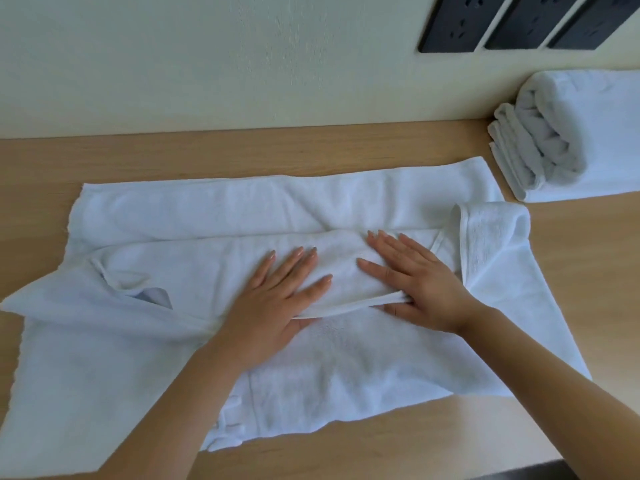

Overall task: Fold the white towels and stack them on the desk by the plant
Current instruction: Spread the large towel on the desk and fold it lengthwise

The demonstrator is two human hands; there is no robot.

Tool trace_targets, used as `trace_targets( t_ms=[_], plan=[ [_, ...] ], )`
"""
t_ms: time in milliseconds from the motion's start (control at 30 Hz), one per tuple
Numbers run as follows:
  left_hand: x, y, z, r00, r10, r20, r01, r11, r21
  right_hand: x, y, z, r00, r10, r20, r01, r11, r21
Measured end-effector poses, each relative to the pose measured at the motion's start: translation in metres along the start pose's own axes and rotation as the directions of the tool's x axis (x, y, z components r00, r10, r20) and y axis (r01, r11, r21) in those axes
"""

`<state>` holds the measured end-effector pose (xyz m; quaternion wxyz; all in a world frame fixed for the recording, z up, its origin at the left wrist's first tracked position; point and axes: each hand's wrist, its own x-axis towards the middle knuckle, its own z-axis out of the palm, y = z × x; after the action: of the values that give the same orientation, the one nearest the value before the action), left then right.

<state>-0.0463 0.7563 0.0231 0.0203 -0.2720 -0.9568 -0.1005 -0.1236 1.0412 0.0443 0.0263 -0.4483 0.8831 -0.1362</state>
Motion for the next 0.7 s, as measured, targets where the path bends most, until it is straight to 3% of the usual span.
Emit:
trace_targets(
  t_ms=[167,267,467,700],
  plan=[
    [-0.005,-0.002,-0.002,0.993,0.012,-0.121,-0.022,0.997,-0.075,-0.009,0.006,-0.002,0.996,0.008,-0.088,-0.006,1.0,0.021],
    [-0.004,-0.005,-0.023,0.978,-0.103,-0.184,0.058,0.97,-0.234,-0.008,0.012,-0.018,0.994,0.067,-0.087,-0.062,0.996,0.063],
    [0.05,-0.042,-0.087,0.963,-0.266,0.052,0.271,0.952,-0.144,0.043,0.031,-0.085,0.947,0.267,0.176,-0.277,0.96,0.032],
    [0.108,-0.104,-0.099,0.922,-0.387,0.015,0.387,0.919,-0.079,0.106,0.075,-0.089,0.933,0.357,-0.045,-0.359,0.912,-0.198]
  ],
)
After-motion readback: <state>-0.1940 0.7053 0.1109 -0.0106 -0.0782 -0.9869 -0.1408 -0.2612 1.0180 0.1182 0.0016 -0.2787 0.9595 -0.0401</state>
